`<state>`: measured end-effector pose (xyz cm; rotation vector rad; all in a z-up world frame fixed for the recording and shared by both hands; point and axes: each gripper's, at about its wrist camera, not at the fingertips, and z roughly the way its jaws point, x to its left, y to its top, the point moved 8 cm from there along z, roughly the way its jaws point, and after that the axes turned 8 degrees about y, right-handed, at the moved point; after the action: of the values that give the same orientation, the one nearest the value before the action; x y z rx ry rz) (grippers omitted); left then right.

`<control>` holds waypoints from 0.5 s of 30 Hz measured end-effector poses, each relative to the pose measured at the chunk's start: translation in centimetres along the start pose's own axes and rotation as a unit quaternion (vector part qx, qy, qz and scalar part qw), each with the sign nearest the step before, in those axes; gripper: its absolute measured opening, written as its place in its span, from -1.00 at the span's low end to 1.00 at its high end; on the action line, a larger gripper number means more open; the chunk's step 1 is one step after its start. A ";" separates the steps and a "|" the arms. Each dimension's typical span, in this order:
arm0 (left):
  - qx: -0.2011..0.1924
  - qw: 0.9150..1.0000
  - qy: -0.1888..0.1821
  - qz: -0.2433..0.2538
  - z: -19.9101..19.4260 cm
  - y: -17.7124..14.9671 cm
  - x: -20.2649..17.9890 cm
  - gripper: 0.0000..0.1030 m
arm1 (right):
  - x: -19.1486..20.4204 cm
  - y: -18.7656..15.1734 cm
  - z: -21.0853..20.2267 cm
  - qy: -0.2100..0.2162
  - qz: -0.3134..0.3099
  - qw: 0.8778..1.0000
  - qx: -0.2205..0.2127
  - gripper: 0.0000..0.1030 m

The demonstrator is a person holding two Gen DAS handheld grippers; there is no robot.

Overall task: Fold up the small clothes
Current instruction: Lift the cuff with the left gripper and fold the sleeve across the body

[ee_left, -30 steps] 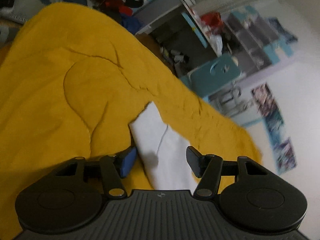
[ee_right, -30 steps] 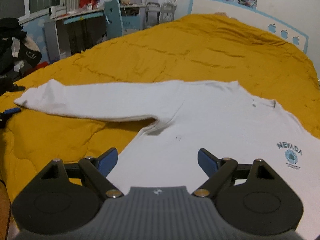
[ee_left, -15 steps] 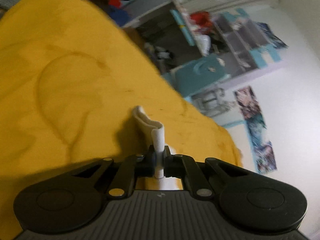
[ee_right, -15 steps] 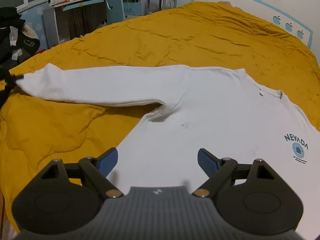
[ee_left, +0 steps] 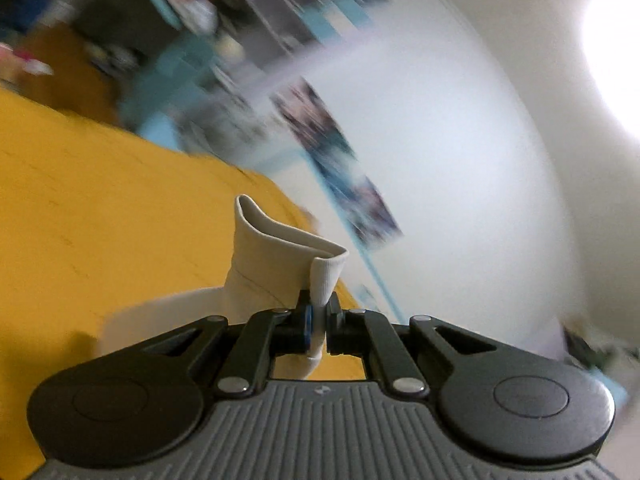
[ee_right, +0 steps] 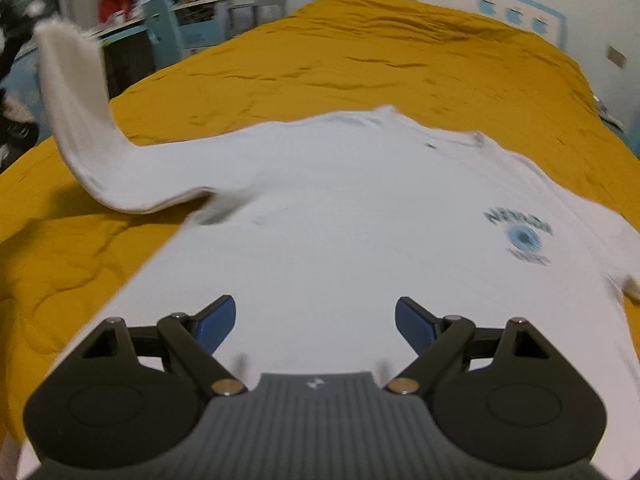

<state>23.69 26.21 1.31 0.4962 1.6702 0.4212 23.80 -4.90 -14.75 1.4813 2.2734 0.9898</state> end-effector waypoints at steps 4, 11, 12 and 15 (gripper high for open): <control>0.073 0.995 -0.067 0.033 4.4 -7.6 -7.1 -0.89 | -4.2 -1.5 -1.6 -0.017 0.036 0.999 -0.002 0.61; 0.238 0.965 -0.098 0.047 12.8 -25.6 -12.1 -0.88 | -11.5 -4.1 -4.3 -0.052 0.093 0.994 -0.004 0.61; 0.263 0.959 -0.086 0.054 14.2 -28.5 -11.8 -0.82 | -12.6 -4.6 -4.6 -0.061 0.102 0.993 -0.003 0.61; 0.363 0.929 -0.032 0.063 17.7 -35.7 -9.7 -0.65 | -15.4 -5.8 -5.4 -0.083 0.123 0.989 -0.001 0.61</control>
<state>39.35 -9.05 -12.52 1.1518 1.7048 -0.1462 23.66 -22.06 -16.92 1.8048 2.0082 0.8919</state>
